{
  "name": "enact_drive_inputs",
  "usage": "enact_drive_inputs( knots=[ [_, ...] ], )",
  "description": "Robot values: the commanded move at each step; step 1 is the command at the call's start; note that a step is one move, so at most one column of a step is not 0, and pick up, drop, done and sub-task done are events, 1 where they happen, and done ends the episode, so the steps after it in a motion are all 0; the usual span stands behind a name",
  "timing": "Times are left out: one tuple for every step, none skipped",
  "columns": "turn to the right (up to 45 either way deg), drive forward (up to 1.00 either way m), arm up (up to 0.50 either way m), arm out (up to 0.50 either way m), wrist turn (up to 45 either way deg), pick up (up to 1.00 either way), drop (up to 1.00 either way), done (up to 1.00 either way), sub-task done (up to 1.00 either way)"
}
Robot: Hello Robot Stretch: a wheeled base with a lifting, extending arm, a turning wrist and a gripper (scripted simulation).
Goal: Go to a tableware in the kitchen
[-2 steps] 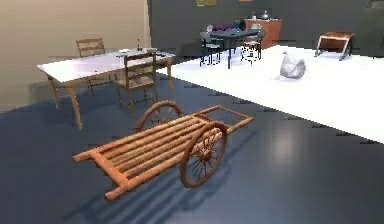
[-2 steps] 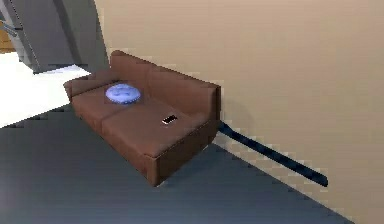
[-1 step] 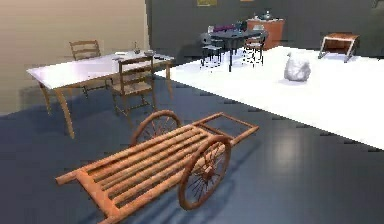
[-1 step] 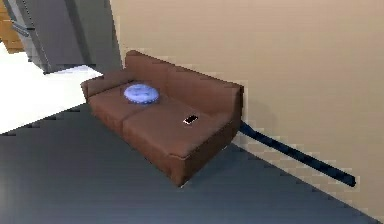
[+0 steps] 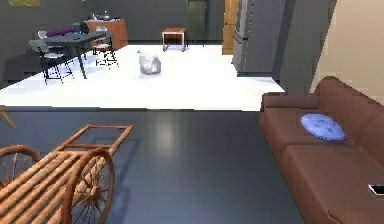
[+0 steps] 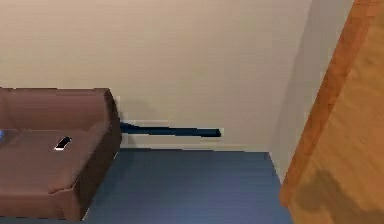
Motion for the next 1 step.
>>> enact_drive_inputs(
  knots=[
    [0.0, 1.00, 0.00, 0.00, 0.0, 0.00, 0.00, 0.00, 0.00]
  ],
)
